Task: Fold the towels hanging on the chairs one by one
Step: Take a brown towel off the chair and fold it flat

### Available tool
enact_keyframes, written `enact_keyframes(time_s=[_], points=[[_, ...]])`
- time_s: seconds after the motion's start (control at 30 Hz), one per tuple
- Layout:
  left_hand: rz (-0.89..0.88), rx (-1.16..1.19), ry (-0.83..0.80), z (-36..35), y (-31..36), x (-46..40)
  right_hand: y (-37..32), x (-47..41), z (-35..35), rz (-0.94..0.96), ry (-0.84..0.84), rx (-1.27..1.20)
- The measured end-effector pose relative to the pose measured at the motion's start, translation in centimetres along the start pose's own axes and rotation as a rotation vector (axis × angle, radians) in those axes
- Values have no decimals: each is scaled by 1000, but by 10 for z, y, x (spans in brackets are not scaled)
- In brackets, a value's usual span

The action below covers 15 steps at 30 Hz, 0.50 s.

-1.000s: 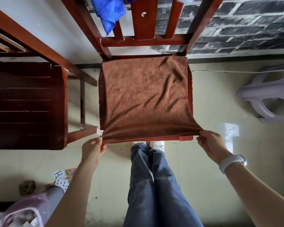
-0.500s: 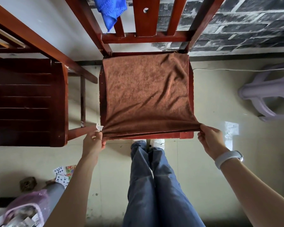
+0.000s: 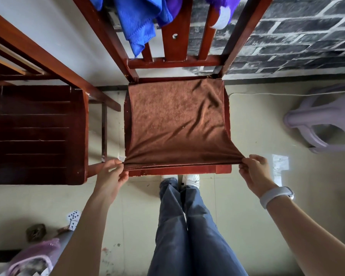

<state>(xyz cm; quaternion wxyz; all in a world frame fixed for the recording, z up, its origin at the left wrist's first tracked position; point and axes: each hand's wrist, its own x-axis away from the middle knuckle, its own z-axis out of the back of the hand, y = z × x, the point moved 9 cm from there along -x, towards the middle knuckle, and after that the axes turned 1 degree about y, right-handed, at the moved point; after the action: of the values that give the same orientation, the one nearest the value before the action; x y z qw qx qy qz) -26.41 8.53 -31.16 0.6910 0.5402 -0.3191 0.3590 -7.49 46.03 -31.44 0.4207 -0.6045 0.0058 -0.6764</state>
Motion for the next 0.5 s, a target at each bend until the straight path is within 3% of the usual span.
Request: enact_keyframes(time_s=[0.27,0.37,0.5], points=[[-208,143,-145,-14,111,66,-112,65,-5,315,-149,3],[-336,-10,-209,-17,156,101,-154,90,-3,404,-183,32],[-585,-228,-84,-10,210,138,-208,132,4,654,-134,287]])
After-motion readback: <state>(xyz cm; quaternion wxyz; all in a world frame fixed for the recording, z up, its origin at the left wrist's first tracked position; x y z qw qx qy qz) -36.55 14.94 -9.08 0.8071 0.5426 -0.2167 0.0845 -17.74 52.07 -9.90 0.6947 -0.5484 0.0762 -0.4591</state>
